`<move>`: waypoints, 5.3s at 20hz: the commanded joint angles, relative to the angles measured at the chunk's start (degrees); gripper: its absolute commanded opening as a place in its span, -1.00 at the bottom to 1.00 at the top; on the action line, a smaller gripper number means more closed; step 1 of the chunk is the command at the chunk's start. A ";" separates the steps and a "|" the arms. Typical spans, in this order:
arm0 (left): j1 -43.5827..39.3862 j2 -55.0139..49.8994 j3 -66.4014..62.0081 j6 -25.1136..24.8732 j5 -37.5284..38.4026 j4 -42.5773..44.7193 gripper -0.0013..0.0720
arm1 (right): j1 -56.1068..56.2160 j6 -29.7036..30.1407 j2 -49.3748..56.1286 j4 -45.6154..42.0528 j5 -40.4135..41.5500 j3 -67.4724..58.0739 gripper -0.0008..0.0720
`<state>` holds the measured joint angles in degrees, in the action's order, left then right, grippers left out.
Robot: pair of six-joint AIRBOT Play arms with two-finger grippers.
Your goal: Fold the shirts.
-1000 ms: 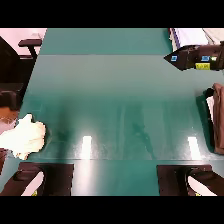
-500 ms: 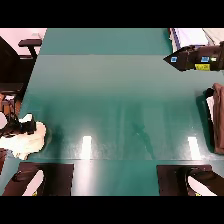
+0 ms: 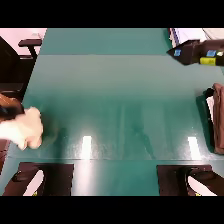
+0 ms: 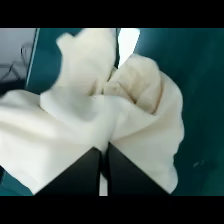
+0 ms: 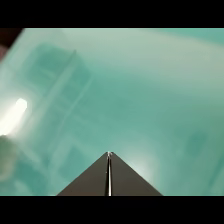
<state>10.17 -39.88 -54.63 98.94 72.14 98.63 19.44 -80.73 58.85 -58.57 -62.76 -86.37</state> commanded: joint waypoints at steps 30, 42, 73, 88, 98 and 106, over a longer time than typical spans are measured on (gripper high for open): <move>-34.60 -44.96 -39.21 -8.70 -8.61 -19.78 0.50 | 0.00 -0.04 -0.04 -9.16 -0.26 -19.71 -0.93; -17.64 -53.88 -22.62 -9.92 -11.85 -39.91 0.50 | 0.00 -0.15 1.51 -8.92 -3.06 -19.58 -0.93; -13.05 -45.70 -35.95 -16.90 -13.79 -31.45 -0.89 | 0.66 -1.20 24.44 18.12 11.43 34.80 0.62; -13.05 -37.20 -38.03 -16.92 -15.87 -27.23 -0.89 | 0.63 -1.29 31.39 1.66 6.51 2.16 -0.93; -13.05 -9.05 -44.28 -16.92 -18.82 -33.14 -0.89 | -15.13 -1.20 3.91 -4.66 -6.34 -20.76 -0.93; -13.05 2.45 -44.30 -16.87 -18.40 -38.38 -0.90 | -22.14 -1.20 -5.31 -4.63 -9.18 -27.41 -0.93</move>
<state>-2.92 -40.84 -98.87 82.02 53.69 62.28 0.10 -81.91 55.81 -62.81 -69.93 -111.09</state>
